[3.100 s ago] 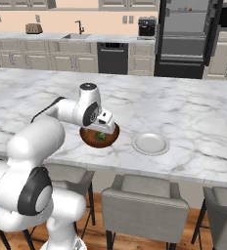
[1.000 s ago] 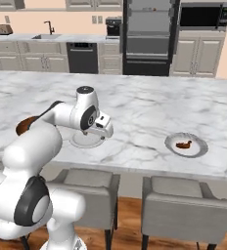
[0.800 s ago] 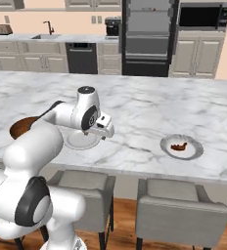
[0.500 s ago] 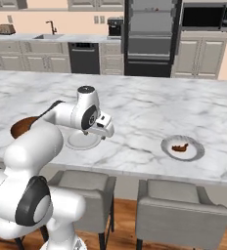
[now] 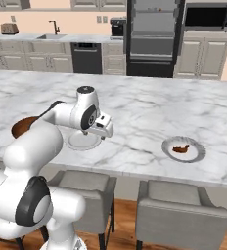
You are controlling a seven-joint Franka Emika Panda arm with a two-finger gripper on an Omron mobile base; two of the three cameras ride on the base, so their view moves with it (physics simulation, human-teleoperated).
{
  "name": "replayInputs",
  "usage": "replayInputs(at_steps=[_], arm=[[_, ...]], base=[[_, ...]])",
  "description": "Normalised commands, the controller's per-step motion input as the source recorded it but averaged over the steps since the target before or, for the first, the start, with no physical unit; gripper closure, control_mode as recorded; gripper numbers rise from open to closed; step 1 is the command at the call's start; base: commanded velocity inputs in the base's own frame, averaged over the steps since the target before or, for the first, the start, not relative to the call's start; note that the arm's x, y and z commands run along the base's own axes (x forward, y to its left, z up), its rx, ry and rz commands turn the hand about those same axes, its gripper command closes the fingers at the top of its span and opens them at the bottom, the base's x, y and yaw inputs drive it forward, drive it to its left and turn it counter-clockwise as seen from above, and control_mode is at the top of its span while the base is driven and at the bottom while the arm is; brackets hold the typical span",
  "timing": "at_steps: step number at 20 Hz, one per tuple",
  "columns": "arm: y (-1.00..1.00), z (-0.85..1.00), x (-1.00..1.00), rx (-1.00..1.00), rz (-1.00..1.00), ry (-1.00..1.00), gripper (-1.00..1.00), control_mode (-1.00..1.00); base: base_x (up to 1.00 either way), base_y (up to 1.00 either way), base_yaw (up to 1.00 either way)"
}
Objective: Pick the chicken drumstick and broccoli from their plates and place them in the bowl. Then put the bowl in the fridge.
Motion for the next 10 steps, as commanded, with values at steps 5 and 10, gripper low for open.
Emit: replayInputs(at_steps=[5, 10], arm=[[0.00, 0.00, 0.00, 0.00, 0.00, 0.00, -1.00, 1.00], [0.00, 0.00, 0.00, 0.00, 0.00, 0.00, -1.00, 1.00]], base=[[0.02, -0.61, -0.05], [0.22, -0.36, 0.00]])
